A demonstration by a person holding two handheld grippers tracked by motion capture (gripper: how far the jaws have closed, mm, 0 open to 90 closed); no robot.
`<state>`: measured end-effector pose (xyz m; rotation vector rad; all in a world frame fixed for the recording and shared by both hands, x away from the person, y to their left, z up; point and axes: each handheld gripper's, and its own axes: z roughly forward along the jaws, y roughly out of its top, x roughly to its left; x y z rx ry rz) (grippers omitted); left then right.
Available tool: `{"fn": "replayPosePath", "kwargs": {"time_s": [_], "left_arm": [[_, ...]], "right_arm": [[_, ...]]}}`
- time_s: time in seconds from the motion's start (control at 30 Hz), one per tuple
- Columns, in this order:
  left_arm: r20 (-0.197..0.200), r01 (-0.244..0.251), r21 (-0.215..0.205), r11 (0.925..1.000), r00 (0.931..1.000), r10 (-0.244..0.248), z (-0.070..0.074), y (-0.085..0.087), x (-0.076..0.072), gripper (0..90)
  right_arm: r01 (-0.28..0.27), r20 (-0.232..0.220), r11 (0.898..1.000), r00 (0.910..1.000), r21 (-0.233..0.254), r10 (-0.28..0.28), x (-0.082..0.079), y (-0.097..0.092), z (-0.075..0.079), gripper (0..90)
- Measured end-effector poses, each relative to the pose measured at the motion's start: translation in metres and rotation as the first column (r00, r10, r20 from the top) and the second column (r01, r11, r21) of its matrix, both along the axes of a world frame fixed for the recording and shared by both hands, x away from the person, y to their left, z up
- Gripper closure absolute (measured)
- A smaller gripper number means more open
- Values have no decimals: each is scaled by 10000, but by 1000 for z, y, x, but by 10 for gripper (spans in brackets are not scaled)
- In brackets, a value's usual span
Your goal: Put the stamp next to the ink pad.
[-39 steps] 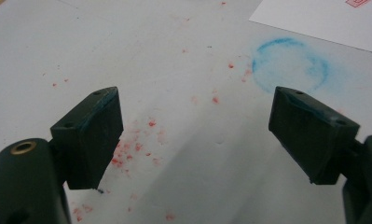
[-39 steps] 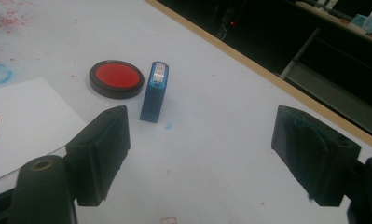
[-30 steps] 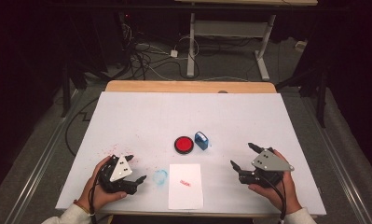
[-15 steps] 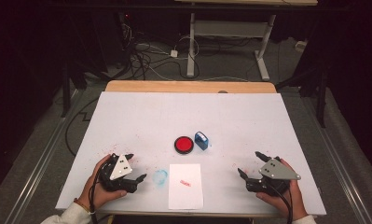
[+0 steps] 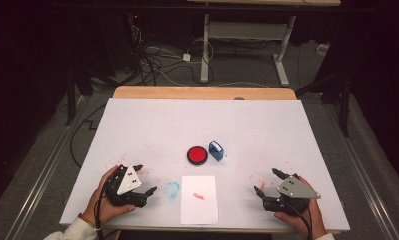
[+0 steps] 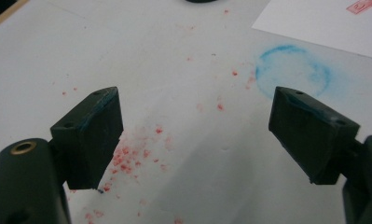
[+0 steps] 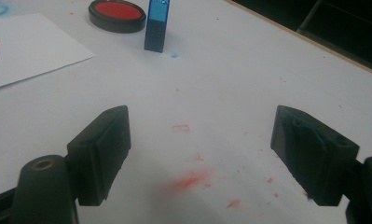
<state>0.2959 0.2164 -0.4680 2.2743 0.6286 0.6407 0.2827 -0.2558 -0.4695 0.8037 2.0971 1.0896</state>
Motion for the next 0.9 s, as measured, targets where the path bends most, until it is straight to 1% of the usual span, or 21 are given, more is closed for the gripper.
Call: {"fn": "replayPosePath", "kwargs": {"time_s": [0.03,0.13,0.3,0.37,0.4,0.43,0.5,0.63,0.7,0.77,0.9], "left_arm": [[-43,-9,64,10000,10000,9,-1,0,0,172],[17,-54,-70,10000,10000,55,0,0,0,172],[31,-54,51,10000,10000,54,0,0,-2,172],[89,-85,-3,10000,9999,85,2,1,-3,172],[25,-110,-43,9999,9999,110,2,1,-3,172],[53,-119,-22,9999,9999,119,2,1,-2,172],[63,-141,-95,9999,9999,141,3,2,-1,172],[9,-97,-55,9999,10000,97,2,3,-1,172],[16,-97,-101,9999,10000,97,2,3,0,172],[25,-71,-46,10000,10000,71,2,3,0,172],[25,-81,-82,9999,10000,82,2,2,-1,172]], "right_arm": [[-41,3,10000,10000,12,41,-1,0,1,202],[-45,123,10000,9999,60,44,-3,2,2,183],[-120,266,9998,9996,130,117,-5,4,6,168],[-136,285,9997,9995,201,131,-5,5,8,164],[-171,328,9996,9993,220,164,-5,5,9,164],[-189,348,9995,9992,237,181,-6,5,9,163],[-215,374,9995,9991,238,206,-5,5,9,162],[-191,380,9996,9991,218,183,-4,5,8,162],[-207,371,9996,9991,189,200,-4,5,8,162],[-196,386,9997,9991,146,190,-5,5,8,162],[-91,441,9997,9990,210,82,-5,4,9,162]]}}
